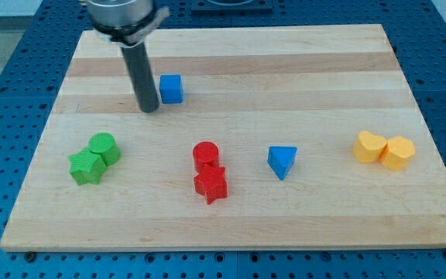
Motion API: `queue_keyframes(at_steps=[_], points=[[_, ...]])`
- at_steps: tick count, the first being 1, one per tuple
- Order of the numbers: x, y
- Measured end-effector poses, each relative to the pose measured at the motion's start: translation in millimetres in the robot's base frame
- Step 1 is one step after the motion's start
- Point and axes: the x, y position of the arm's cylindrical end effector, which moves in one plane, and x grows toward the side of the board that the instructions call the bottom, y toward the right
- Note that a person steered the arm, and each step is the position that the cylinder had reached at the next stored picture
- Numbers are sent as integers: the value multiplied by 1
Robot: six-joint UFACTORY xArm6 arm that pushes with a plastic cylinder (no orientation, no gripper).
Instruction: Move the blue cube slightly up
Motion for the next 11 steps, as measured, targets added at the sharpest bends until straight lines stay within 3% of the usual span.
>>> queue_keyframes(at_steps=[1, 2, 4, 5, 6, 8, 10, 11], points=[[-23, -26], [1, -15], [49, 80], [24, 100], [29, 95], [16, 48], [-48, 53], [-43, 53]])
